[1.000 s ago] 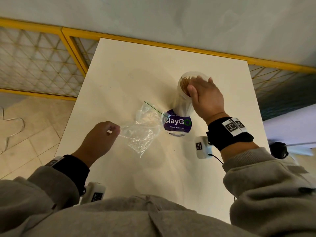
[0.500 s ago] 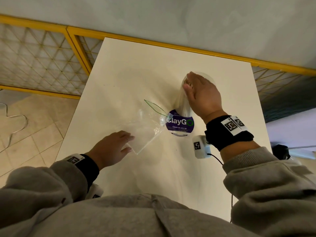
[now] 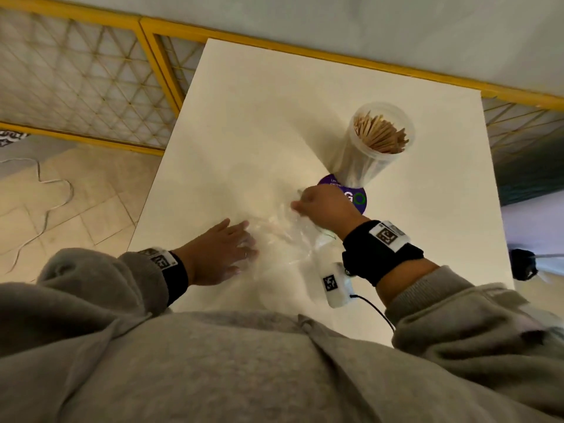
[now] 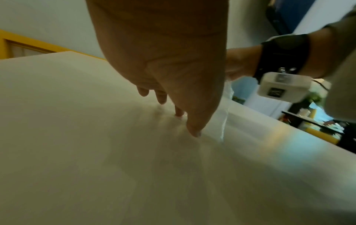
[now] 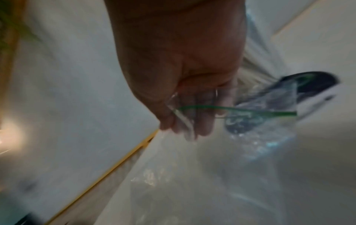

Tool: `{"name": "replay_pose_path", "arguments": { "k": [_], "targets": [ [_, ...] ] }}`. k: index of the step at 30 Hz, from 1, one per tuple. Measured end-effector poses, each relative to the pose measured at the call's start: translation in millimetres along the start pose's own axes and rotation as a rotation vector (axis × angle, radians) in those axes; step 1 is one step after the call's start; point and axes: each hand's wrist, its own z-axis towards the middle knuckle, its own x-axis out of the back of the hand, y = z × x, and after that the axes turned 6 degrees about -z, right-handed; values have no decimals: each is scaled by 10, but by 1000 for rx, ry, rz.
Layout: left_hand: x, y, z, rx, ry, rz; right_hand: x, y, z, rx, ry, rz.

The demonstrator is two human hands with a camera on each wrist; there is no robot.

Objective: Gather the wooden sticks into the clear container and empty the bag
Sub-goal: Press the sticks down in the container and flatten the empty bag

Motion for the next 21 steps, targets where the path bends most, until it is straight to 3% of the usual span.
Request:
{"name": "replay_pose_path", "arguments": {
  "k": [3,5,7,9,11,14,15,17,19,21],
  "targets": [
    [-42,53,-140,-28,-1,-6,69,213,67,-170,180,340],
    [-56,56,-183,-20,14,-30,114,310,57,-198,302,302],
    [-59,66,-186,11,39,-61,57,319,-27,-106,468,194],
    [-83,123,-163,-3,66,-67,-113,249,-162,97,561,116],
    [-127,207,-131,-105,100,-67,-382,193,-310,242,475,-70],
    [-178,335,-18,-201,234,-102,-716,183,-424,238,225,-310],
    [-190,360,45,-178,281,-113,-785,198,-449,259,201,-294],
    [-218,383,178,-95,314,-129,-863,246,-477,303,288,-183],
    [-266,373,248,-19,217,-169,-861,325,-440,144,429,3],
    [-370,367,243,5,152,-192,-765,403,-345,-119,325,238]
  ]
}}
